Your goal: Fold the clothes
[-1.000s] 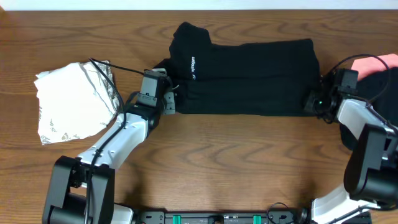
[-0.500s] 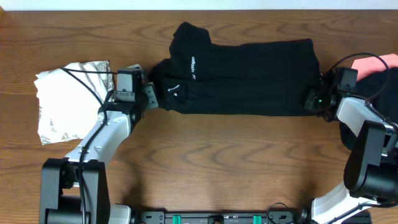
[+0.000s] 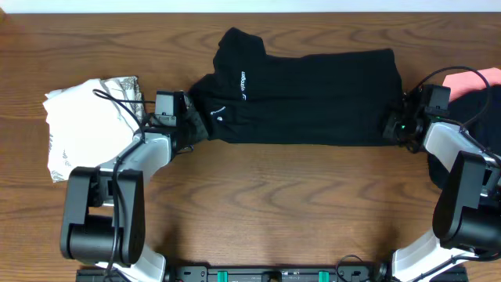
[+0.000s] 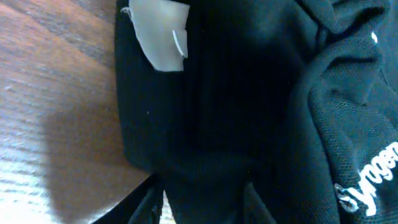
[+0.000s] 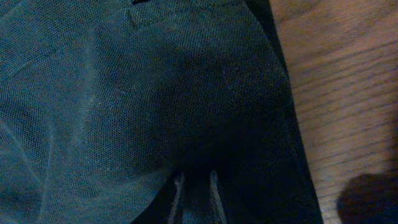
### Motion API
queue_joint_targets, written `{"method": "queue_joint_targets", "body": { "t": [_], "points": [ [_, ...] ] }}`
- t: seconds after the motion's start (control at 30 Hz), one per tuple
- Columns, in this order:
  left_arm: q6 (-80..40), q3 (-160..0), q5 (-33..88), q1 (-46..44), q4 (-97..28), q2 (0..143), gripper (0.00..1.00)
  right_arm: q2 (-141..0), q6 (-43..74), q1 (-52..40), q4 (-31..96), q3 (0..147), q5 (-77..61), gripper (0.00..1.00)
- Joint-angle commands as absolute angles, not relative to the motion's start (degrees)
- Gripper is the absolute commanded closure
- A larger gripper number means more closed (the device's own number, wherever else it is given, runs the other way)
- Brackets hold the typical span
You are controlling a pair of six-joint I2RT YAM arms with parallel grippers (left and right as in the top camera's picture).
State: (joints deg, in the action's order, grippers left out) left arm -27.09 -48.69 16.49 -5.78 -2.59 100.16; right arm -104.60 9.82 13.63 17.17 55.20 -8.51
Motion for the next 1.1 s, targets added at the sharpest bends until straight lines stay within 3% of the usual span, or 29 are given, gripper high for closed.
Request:
{"method": "queue_joint_targets", "body": {
  "t": [0.0, 0.2, 1.07],
  "points": [
    [-28.6, -49.4, 17.4, -5.8, -1.0, 100.6, 0.58, -107.0, 9.1, 13.0, 18.2, 54.6, -7.9, 0.86],
    [-28.6, -49.4, 17.3, -5.2, 1.9, 100.6, 0.94, -107.0, 8.4, 13.0, 18.9, 54.6, -7.9, 0.86],
    [-25.1, -49.4, 6.0, 3.7, -2.6, 100.6, 0.93, -107.0, 8.0, 13.0, 18.9, 54.6, -7.7, 0.86]
  ]
}}
